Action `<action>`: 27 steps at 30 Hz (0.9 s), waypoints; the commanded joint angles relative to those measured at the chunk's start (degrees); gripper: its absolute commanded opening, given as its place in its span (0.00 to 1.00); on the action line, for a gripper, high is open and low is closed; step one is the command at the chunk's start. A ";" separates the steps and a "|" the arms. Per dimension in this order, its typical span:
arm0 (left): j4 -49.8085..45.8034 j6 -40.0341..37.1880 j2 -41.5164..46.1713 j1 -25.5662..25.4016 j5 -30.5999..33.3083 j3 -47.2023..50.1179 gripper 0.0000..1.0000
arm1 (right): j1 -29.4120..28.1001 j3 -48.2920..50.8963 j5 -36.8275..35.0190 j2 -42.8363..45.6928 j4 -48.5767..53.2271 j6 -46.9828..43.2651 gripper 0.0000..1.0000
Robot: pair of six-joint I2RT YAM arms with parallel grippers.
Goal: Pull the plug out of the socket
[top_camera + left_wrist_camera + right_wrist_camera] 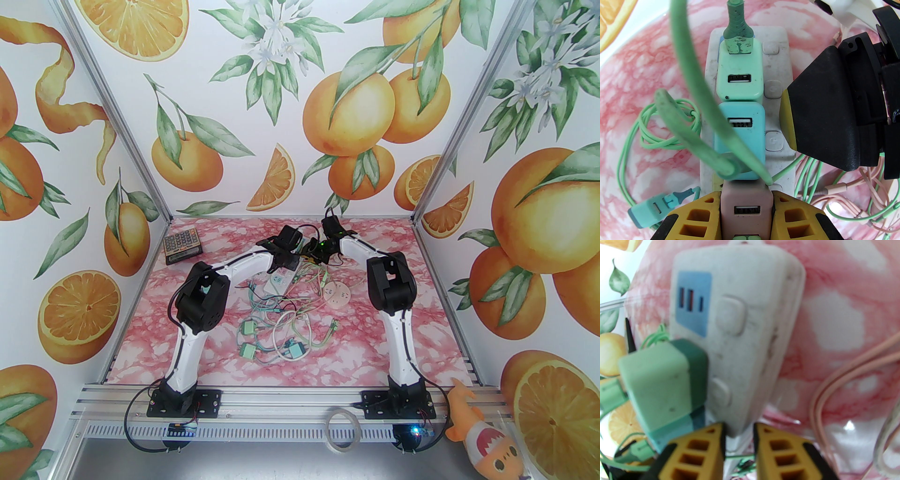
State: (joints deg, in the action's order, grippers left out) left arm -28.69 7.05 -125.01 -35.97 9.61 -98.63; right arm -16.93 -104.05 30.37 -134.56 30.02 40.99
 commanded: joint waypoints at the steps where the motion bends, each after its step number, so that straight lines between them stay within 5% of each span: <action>1: -3.56 0.14 4.99 -0.35 -0.64 -1.90 0.21 | 0.05 2.51 -7.79 -2.24 8.83 -1.09 0.26; 21: -6.29 4.34 16.72 7.57 -2.14 2.48 0.22 | 0.05 2.85 -7.72 -1.97 8.39 -0.96 0.26; 27: -3.45 8.47 27.11 18.20 -4.41 14.29 0.23 | -0.05 1.44 -7.68 -2.48 9.07 -0.89 0.26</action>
State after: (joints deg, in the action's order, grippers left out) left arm -33.50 12.69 -103.11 -22.55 5.54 -86.76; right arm -17.15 -103.94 29.45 -134.23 30.13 40.84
